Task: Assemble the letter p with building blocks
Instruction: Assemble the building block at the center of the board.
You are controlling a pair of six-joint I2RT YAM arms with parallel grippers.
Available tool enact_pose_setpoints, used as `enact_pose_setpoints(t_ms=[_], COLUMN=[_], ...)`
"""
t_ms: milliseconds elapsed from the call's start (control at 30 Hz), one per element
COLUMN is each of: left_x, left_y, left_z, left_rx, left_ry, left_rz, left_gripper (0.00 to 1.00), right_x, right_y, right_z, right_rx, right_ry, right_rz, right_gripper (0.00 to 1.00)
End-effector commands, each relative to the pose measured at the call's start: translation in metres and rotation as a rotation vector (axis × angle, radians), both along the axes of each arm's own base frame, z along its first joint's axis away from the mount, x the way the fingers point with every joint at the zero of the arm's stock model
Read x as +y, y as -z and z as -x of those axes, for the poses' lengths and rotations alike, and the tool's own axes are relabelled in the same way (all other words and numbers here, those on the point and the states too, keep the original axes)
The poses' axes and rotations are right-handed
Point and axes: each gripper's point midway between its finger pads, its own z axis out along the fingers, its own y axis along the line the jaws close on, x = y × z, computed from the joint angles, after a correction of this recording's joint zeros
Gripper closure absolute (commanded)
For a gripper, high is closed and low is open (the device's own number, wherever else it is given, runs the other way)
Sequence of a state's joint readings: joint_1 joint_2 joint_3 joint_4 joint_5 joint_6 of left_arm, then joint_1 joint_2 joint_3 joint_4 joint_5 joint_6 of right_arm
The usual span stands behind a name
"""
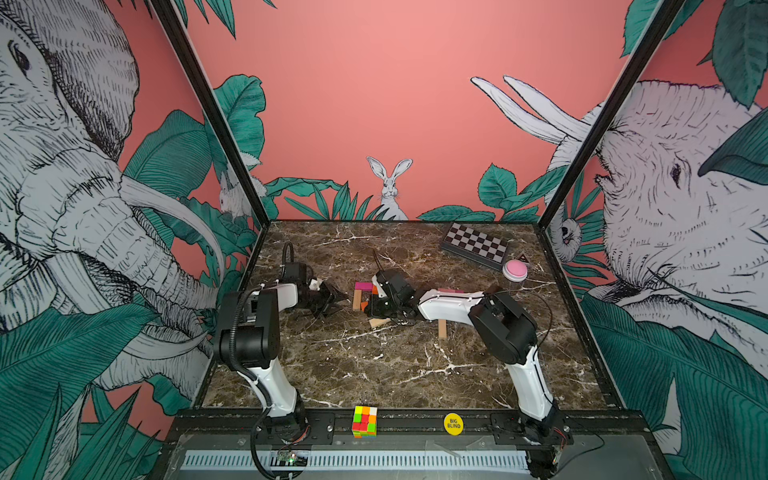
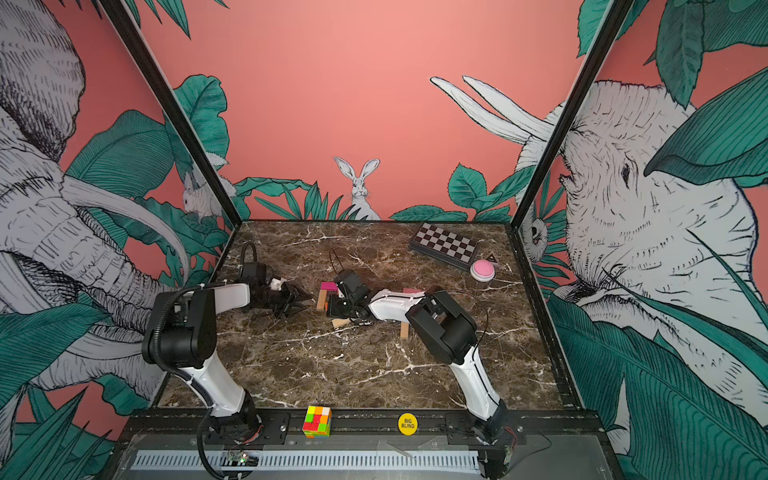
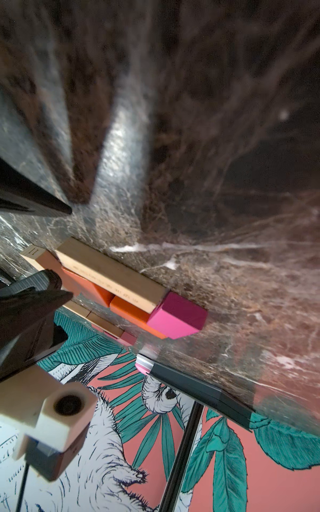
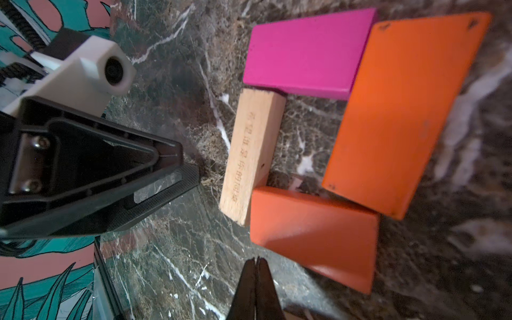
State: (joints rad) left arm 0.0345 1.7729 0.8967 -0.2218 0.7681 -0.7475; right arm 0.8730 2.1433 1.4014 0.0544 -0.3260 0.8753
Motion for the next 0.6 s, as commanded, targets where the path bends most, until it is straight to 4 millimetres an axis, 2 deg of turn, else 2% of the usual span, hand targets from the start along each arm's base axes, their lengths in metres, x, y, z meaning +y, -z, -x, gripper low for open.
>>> enact_pose_setpoints(t_ms=[0,200,567], left_x=[0.000,0.000,0.000], left_y=[-0.002,0.000,0.002], left_z=[-0.003,-0.003,-0.002], left_rx=[-0.014,-0.011,-0.009], left_ry=[0.008,0.006,0.004], left_rz=[0.005,0.007,0.005], left_gripper=[0.55,0.55,0.55], right_x=[0.002,-0.005,-0.003], right_y=[0.005,0.014,0.019], right_z=[0.005,0.011,0.002], right_rx=[0.004,0.018,0.010], right_ry=[-0.011,-0.003,0.012], right_rz=[0.017,0.048,0.097], right_gripper=[1.00,1.00,1.00])
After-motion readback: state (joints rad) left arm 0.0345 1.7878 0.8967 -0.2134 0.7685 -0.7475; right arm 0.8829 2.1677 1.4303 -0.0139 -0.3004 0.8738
